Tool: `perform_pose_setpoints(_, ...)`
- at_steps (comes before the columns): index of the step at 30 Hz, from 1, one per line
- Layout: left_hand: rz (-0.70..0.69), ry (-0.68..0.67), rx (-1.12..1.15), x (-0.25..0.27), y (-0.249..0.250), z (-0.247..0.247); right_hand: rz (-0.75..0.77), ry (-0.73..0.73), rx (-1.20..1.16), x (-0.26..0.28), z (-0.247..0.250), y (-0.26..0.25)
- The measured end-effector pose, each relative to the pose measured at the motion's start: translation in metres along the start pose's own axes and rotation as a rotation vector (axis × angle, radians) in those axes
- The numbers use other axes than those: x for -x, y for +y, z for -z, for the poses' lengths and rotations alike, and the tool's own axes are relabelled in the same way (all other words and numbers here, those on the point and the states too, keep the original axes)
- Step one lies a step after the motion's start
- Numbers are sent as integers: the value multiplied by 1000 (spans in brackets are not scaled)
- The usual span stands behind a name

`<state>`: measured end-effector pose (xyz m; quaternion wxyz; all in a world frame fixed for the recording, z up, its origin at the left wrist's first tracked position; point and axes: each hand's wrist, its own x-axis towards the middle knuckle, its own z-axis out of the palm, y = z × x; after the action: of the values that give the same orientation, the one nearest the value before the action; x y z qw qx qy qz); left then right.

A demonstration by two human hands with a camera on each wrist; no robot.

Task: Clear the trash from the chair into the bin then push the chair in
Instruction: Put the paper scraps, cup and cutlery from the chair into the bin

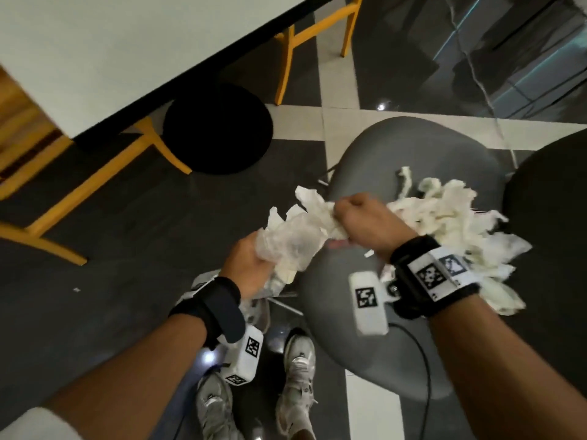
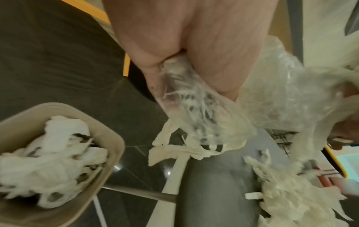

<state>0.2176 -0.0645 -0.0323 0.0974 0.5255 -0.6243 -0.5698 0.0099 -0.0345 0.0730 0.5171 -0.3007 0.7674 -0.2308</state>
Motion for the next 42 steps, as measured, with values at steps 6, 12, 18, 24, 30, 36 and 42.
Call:
perform_pose_setpoints(6, 269, 71, 23, 16, -125, 46, -78, -320, 203, -50, -177, 51)
perform_pose_setpoints(12, 518, 32, 94, 8, -257, 41, -253, -470, 72, -106, -307, 130)
perform_pose_setpoints(18, 589, 71, 268, -8, -304, 26, -358, -304, 46, -144, -353, 191)
perform_pose_setpoints(24, 457, -203, 160, -13, -283, 21, -281, -176, 329, -139, -320, 209)
perform_pose_setpoints(30, 402, -388, -25, -30, -257, -4, -58, -61, 437, -123, -282, 187)
perform_pose_setpoints(36, 264, -192, -597, -31, -268, -2, -9, 93, 472, -146, -265, 195)
perform_pose_setpoints(42, 181, -45, -673, -21, -283, 14, -83, 56, 514, -167, -258, 207)
